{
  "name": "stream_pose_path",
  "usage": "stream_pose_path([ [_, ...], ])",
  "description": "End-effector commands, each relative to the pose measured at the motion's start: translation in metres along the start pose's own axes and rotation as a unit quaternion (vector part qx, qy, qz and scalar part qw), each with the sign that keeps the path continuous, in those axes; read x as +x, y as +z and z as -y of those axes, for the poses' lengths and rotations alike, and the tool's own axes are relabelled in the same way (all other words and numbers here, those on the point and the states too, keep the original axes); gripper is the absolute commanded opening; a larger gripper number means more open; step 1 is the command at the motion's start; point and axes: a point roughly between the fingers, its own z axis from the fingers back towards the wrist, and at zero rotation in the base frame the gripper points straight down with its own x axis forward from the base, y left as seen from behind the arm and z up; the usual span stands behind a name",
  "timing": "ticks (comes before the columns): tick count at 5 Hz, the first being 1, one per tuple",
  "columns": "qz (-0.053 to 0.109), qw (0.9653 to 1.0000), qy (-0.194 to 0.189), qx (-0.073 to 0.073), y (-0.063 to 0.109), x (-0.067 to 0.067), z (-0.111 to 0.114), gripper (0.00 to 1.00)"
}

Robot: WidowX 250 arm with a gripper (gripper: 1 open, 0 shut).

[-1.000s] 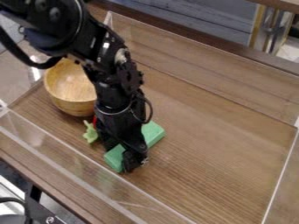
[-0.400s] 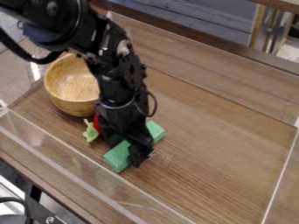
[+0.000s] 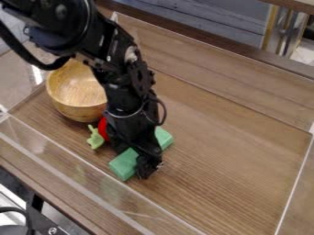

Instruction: Put the green stick in the brown bowl

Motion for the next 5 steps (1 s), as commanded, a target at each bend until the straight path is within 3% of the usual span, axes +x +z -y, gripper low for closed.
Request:
stream_pose_path([
  [1,0.009,0.9988,0.047,0.006,0.004,0.0,-0.005,1.0],
  [2,0.01,0.9959,0.09,0.007,0.005,-0.003,-0.004,1.0],
  [4,0.013,0.9992,0.036,-0.007,0.005,0.012,-0.003,1.0],
  [5,0.013,0.9998,0.011,-0.012,0.013,0.014,-0.003,0.0],
])
